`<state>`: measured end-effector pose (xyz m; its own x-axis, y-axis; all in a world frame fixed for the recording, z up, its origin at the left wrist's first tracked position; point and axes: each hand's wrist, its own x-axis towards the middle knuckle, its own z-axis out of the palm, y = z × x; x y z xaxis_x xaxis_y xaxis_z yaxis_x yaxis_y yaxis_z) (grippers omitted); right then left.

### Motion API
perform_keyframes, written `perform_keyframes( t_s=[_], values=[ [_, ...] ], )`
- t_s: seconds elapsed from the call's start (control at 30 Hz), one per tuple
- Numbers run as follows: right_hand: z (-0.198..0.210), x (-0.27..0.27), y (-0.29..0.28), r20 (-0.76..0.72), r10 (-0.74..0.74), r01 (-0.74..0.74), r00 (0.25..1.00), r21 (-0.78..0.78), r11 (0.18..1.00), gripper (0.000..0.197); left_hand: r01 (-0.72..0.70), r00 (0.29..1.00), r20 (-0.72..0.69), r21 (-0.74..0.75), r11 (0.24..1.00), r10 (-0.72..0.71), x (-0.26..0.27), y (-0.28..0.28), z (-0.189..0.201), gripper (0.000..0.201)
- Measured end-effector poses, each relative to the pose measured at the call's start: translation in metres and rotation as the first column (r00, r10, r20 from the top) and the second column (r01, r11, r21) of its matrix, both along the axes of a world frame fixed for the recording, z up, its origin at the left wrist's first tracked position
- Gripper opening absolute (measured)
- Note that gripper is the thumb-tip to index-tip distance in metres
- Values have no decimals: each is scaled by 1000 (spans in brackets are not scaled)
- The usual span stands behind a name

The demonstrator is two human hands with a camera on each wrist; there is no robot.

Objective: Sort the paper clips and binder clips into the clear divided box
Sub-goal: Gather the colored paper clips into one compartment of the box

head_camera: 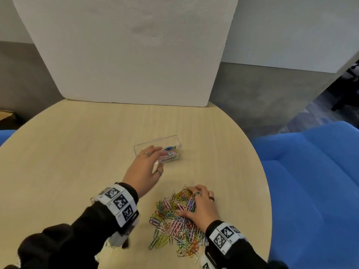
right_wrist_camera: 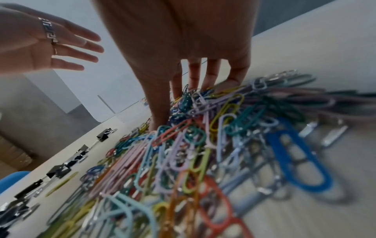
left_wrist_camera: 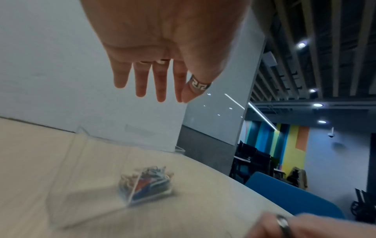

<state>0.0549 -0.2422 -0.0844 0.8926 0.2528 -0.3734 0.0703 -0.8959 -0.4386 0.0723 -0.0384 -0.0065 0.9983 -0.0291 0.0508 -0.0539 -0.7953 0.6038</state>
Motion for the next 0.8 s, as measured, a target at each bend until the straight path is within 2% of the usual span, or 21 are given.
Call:
perform_keyframes(
  t_s=[0.13, 0.27, 0.37, 0.43, 0.5, 0.67, 0.8],
  values=[
    [0, -1, 6, -28, -62, 66, 998, 160, 985, 50, -91, 995, 27, 1, 996, 91, 23, 21, 9, 34],
    [3, 2, 11, -40, -54, 60, 998, 169, 984, 27, -119, 993, 11, 61, 991, 119, 38, 32, 6, 39],
    [5, 7, 12, -28, -64, 67, 998, 166, 984, 21, -69, 985, -148, 159, 985, 93, 48, 35, -2, 60],
    [7, 11, 13, -24, -90, 92, 996, 167, 982, 19, -18, 947, -312, 185, 983, 76, 52, 37, -10, 77],
    [8, 15, 13, -23, -107, 110, 994, 163, 981, 19, 24, 910, -410, 191, 981, 58, 52, 36, -16, 88],
    [17, 22, 13, -26, -191, 192, 981, 216, 957, 16, 7, 920, -390, 83, 996, 26, 46, 37, -20, 82],
    [38, 33, 18, -9, -254, 240, 967, 360, 901, 19, 19, 925, -381, 35, 999, -5, 36, 37, -22, 79]
  ],
)
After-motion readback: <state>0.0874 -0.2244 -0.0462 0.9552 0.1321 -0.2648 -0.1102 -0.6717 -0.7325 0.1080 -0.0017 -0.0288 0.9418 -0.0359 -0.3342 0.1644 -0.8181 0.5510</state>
